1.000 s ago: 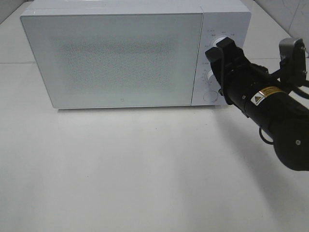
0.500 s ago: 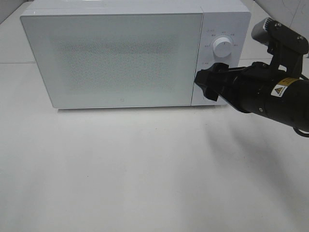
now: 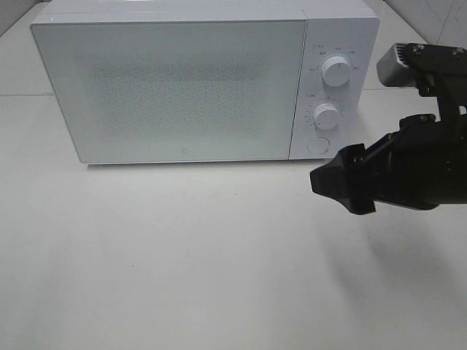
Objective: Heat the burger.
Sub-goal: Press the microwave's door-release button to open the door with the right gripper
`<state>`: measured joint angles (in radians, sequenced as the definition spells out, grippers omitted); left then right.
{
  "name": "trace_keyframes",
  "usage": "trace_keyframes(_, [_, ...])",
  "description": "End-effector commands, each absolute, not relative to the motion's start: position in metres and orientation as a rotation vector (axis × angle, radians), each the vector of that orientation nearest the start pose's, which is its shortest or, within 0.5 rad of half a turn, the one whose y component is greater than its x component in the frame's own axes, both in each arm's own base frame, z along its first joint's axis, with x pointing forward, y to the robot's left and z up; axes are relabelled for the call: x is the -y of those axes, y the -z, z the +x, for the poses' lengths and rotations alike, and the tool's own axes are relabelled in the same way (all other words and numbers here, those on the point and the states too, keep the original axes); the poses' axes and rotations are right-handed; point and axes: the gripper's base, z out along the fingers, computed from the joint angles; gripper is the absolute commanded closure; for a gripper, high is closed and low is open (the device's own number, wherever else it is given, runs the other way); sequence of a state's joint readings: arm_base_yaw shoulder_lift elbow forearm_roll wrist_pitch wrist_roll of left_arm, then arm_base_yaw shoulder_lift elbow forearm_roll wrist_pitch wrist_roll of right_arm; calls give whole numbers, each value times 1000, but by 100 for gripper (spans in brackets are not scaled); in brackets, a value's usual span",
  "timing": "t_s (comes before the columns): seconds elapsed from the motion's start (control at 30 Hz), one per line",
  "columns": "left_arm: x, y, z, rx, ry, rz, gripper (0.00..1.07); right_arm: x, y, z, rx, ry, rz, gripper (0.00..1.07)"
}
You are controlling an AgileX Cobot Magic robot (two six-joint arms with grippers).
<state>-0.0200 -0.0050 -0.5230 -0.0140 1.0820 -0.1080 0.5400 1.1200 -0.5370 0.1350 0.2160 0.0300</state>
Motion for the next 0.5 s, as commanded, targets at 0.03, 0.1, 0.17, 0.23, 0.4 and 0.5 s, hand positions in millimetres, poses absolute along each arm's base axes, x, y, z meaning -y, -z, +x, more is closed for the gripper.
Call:
trace_keyframes(0.03, [1,-282,-11,-2008,93,-93,6,-104,-247,171,-2355,-314,-547,34])
trace_keyframes(0.1, [1,-282,-11,-2008,93,-93,6,-96,-257,159,-2444,-263,-581,34])
trace_keyframes(0.17, [1,-282,-11,-2008,93,-93,6,-93,-259,155,-2455,-260,-584,34])
trace_keyframes(0.23, [1,-282,-11,-2008,93,-93,6,-88,-263,146,-2476,-254,-590,34])
trace_keyframes(0.4, [1,-282,-11,-2008,93,-93,6,-75,-274,124,-2488,-245,-602,35])
trace_keyframes(0.5, [1,-282,-11,-2008,93,-93,6,-66,-282,111,-2462,-250,-601,35])
